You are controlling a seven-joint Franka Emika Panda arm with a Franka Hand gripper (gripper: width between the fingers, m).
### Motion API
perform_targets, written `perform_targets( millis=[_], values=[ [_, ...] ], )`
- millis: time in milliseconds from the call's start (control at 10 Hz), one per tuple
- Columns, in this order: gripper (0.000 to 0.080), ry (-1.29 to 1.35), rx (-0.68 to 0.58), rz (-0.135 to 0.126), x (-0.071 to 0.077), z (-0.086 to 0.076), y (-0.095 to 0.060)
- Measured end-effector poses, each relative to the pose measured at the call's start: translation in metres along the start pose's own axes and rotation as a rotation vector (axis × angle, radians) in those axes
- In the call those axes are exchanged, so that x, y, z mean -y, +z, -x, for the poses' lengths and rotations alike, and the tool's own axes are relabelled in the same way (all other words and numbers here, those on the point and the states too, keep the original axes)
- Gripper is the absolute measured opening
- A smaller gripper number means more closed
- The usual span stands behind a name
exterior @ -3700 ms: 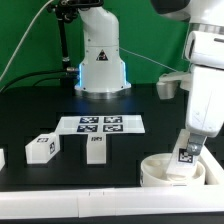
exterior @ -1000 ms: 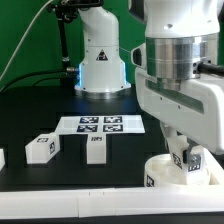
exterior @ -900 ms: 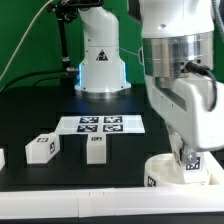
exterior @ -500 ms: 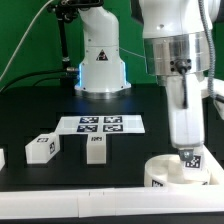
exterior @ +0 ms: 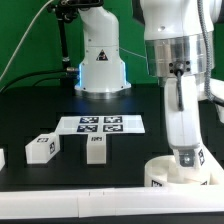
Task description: Assemble stool
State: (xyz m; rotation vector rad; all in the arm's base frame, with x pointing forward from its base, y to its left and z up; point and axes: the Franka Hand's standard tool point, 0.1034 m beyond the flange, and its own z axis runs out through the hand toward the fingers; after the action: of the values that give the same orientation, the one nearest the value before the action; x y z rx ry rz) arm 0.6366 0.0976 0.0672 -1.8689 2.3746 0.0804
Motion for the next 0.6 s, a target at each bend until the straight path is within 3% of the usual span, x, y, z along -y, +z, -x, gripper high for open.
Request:
perform_targets(
  millis=[100, 200, 400, 600],
  values=[
    [0.0644, -0.021, 0.006, 0.011, -0.005, 0.011, -0.001],
    [0.0644, -0.126, 0.013, 0.007, -0.006, 0.020, -0.007],
    [0.0649, -0.383, 0.031, -0.025, -0.006, 0.033, -0.033],
    [0.0649, -0.570, 0.026, -0.047, -0.003, 0.033, -0.041]
  ],
)
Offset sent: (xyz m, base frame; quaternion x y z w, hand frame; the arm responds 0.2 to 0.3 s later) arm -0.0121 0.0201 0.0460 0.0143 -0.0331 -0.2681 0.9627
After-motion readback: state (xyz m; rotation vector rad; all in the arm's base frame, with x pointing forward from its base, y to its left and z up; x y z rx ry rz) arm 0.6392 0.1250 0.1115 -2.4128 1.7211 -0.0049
